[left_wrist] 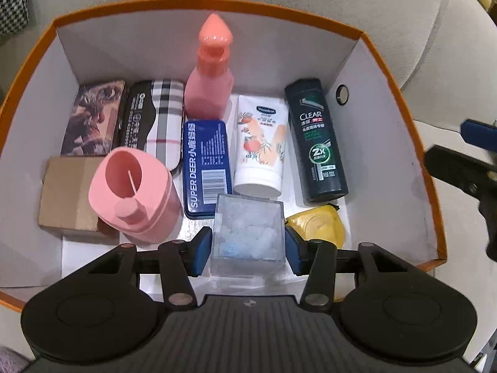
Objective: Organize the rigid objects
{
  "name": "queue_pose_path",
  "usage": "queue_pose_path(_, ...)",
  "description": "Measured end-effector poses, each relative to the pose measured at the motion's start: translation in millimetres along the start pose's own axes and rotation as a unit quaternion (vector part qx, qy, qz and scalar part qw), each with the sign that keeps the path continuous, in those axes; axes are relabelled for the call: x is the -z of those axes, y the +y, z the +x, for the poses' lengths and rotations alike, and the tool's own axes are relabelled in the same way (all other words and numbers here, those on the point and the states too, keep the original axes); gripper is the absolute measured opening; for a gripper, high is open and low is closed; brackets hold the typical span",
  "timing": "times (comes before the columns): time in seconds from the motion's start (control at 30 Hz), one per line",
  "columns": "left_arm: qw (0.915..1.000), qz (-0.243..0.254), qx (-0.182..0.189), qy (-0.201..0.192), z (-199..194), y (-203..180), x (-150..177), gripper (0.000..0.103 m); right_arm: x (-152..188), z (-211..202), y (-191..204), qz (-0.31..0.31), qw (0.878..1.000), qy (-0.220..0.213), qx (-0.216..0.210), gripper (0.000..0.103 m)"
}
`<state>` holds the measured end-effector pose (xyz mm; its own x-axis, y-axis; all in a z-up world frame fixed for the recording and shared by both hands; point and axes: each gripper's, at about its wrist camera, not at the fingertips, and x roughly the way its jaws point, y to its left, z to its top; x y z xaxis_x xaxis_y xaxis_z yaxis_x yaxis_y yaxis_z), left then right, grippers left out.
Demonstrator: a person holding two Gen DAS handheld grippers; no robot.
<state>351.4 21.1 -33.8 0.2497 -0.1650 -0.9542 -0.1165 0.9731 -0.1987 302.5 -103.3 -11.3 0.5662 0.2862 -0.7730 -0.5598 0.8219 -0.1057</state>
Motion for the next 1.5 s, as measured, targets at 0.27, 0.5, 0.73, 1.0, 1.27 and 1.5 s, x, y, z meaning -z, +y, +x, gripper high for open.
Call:
queue_pose_path(0.27, 1.0000, -0.003, -0.001, 0.004, -2, 8, 6, 0.065, 7, -5, -1, 0.004, 1.000, 0.010, -0.001, 0.059)
queue_pose_path(0.5, 0.9993, -0.008, 0.027, -0.024, -31, 12, 6, 0.066, 6, -13, 2, 0.004, 1.000, 0.008, -0.005, 0.059)
queue_pose_path(0.73, 0.9850, 0.025, 0.043, -0.166, -109, 19, 12, 0.067, 4, -35, 5, 0.019, 1.000, -0.011, -0.014, 0.060)
queue_pose_path(1.0, 0.9371, 0.065, -0.030, -0.342, -188, 35, 48, 0.083, 1, -79, 28, 0.094, 0.991, -0.089, -0.034, 0.077)
queue_pose_path(1.27, 0.9235, 0.029, -0.055, -0.379, -199, 70, 88, 0.103, 28, -108, 62, 0.160, 0.971, -0.175, -0.013, 0.097)
queue_pose_path(1.5, 0.9370, 0.002, -0.094, -0.336, -169, 74, 97, 0.103, 51, -92, 89, 0.162, 0.973, -0.162, 0.039, 0.101)
